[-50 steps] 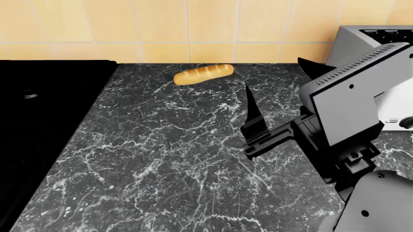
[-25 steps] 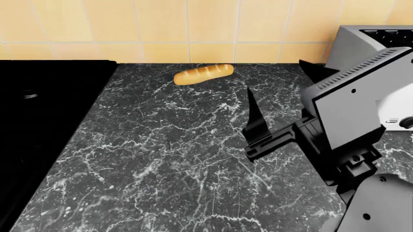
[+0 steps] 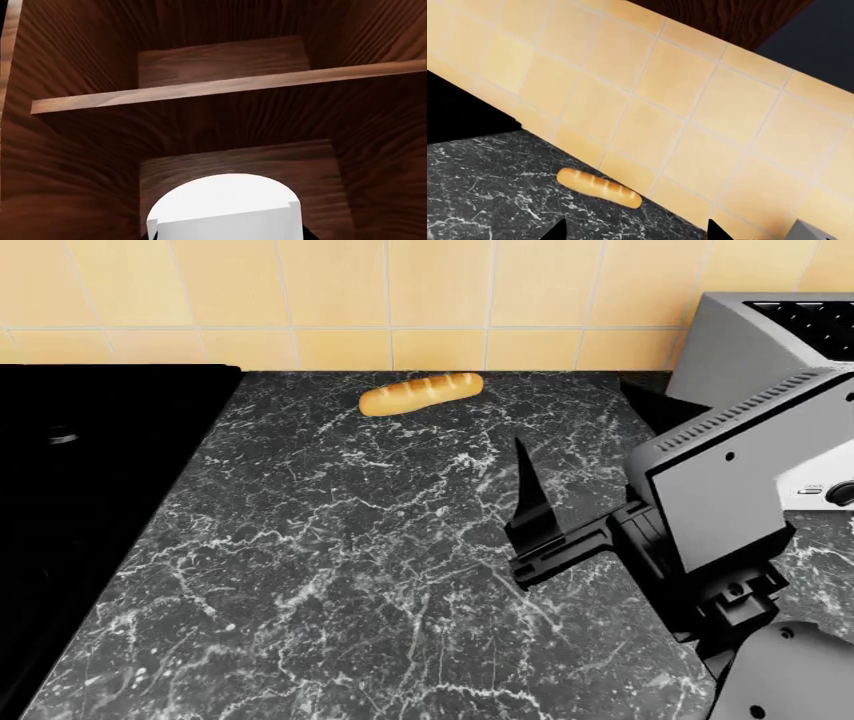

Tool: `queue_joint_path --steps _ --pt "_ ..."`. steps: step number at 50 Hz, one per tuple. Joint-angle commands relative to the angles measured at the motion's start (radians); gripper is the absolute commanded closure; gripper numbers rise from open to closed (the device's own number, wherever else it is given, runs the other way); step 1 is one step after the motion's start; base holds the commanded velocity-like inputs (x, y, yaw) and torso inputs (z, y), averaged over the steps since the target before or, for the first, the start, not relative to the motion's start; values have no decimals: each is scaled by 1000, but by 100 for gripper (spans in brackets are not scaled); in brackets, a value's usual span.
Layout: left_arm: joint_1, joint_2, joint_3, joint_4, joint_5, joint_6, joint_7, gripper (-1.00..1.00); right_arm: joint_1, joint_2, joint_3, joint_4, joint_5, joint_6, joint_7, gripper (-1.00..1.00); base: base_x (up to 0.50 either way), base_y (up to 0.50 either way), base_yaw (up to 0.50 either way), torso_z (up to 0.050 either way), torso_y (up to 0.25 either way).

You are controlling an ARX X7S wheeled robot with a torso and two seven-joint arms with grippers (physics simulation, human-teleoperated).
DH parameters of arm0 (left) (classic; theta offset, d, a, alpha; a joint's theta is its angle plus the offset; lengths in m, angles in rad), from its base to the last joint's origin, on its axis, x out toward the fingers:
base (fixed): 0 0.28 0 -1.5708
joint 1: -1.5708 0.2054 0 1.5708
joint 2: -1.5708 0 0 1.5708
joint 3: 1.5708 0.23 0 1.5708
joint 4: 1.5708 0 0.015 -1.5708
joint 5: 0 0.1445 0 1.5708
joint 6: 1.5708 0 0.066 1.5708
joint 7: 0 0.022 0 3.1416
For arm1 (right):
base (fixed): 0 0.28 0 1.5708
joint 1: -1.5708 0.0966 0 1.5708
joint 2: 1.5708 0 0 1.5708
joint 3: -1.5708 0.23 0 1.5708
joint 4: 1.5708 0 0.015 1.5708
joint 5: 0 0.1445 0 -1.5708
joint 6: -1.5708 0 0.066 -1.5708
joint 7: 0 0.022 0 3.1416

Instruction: A wet mug is on the counter and needs to be dried. Pick it up and place it upside down in the open cabinet.

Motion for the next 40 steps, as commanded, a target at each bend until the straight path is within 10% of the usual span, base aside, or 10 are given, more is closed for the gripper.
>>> queue_joint_path --steps 1,40 --pt "-9 16 117 -89 -111 -70 -24 100 -57 -5 36 -22 26 -42 23 -100 0 0 0 0 0" --pt "97 16 187 -140 -155 -104 -69 100 -104 -30 52 -29 2 -94 8 -100 0 0 0 0 1"
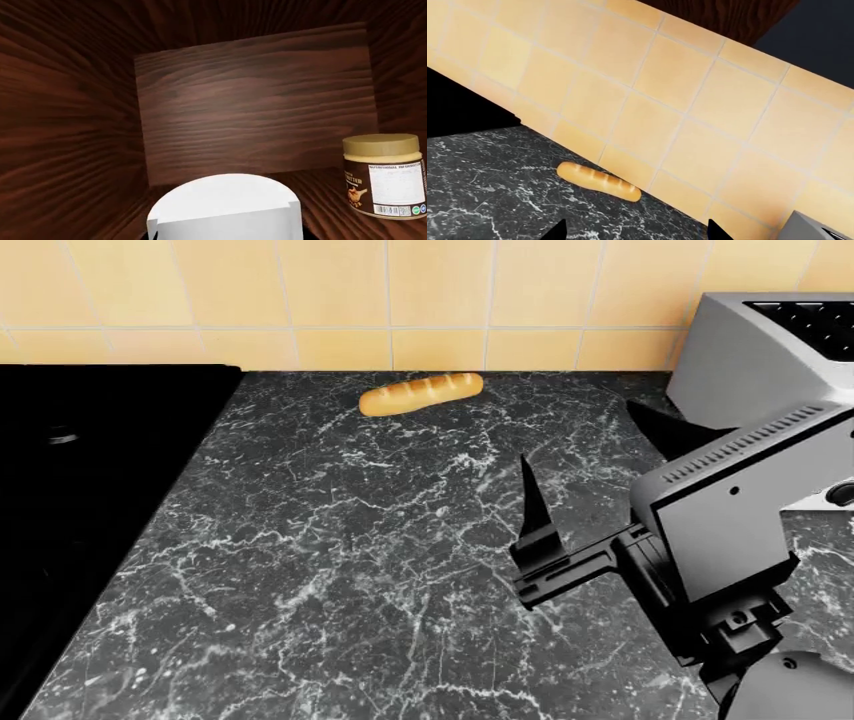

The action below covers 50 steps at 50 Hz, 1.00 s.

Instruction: A wet mug is on the counter and needs to be dried. Pick it up and place it upside down in the open cabinet.

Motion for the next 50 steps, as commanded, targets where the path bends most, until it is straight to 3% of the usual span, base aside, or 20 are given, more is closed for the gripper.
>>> queue_joint_path --steps 1,12,25,26,44,50 --pt "29 0 47 0 -51 -4 1 100 -17 -7 14 -1 9 -21 5 -100 0 0 0 0 0" --pt "53 1 139 0 -139 0 -7 100 -38 -10 47 1 50 -50 25 -100 0 0 0 0 0" --pt "74 1 153 0 -153 -6 -7 100 -40 -8 53 -1 58 -51 28 -100 2 0 -1 0 0" --pt "73 1 152 0 -151 -7 -8 -100 -38 -9 52 -1 55 -49 26 -100 0 0 -3 0 0" --pt "52 1 132 0 -126 -8 -11 -100 -27 -27 43 -11 -9 -44 -28 -100 0 0 0 0 0" --pt "42 1 138 0 -129 53 -12 -100 -29 -32 49 -13 -8 -50 -32 -100 0 0 0 0 0"
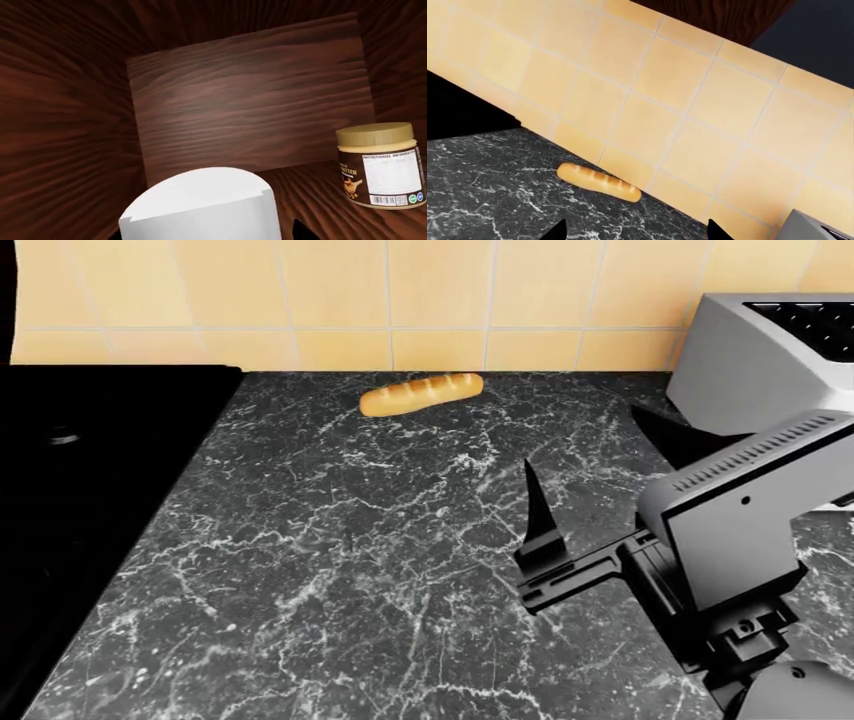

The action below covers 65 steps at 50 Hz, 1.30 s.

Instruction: A wet mug is on the counter and needs to be dried. Pick it up and place it upside down in the open cabinet.

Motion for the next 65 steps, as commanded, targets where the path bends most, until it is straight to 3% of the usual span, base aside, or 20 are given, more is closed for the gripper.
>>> queue_joint_path --steps 1,14,22,32,42,55,65 --pt "14 0 4 -29 -28 53 -2 -100 0 -10 5 -6 -14 -8 -18 -100 0 0 0 0 0" --pt "-13 0 -54 -29 21 151 -13 -100 -21 -16 11 -9 15 -43 3 -100 0 0 0 0 0" --pt "-26 0 5 -29 -33 204 -27 -100 -41 -16 44 -9 65 -77 28 -100 0 0 0 0 0" --pt "-54 0 26 -29 -64 330 -21 -100 -63 -16 68 -9 122 -112 59 -100 0 0 0 0 0" --pt "-88 0 24 -29 -84 367 -7 -100 -46 -16 50 -9 99 -96 47 -100 0 0 0 0 0" --pt "-106 0 -5 -20 -91 364 30 -100 -9 -16 12 -9 36 -58 15 -100 0 0 0 0 0" --pt "-106 0 -131 67 -60 224 103 -100 -2 -16 -13 -9 17 -44 12 -100 0 0 0 0 0"
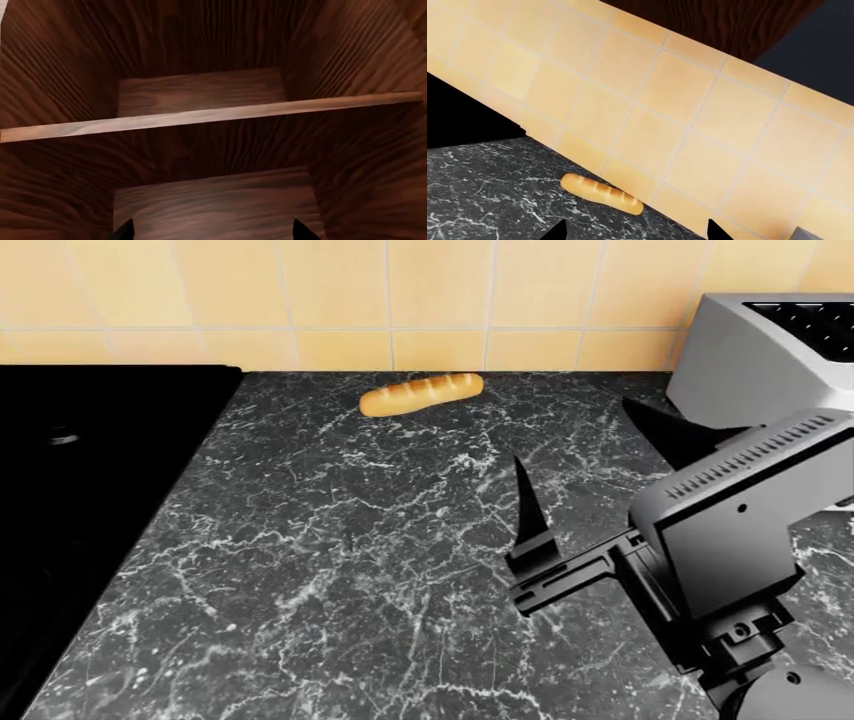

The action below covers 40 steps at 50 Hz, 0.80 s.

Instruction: A wet mug is on the counter and needs to be dried. Pick it up and place it upside down in the open cabinet.

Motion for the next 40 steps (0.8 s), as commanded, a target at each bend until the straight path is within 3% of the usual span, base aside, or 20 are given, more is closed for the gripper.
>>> queue_joint_path --steps 1,23,40 --pt "-6 0 -90 64 10 -104 67 -100 9 0 -24 0 -21 15 -3 -100 0 0 0 0 0" --pt "-5 -6 -280 301 35 -407 182 -100 25 2 -57 1 -47 40 -4 -100 0 0 0 0 0" --pt "113 -64 -324 833 -121 -789 85 -100 28 7 -54 3 -23 57 14 -100 0 0 0 0 0"
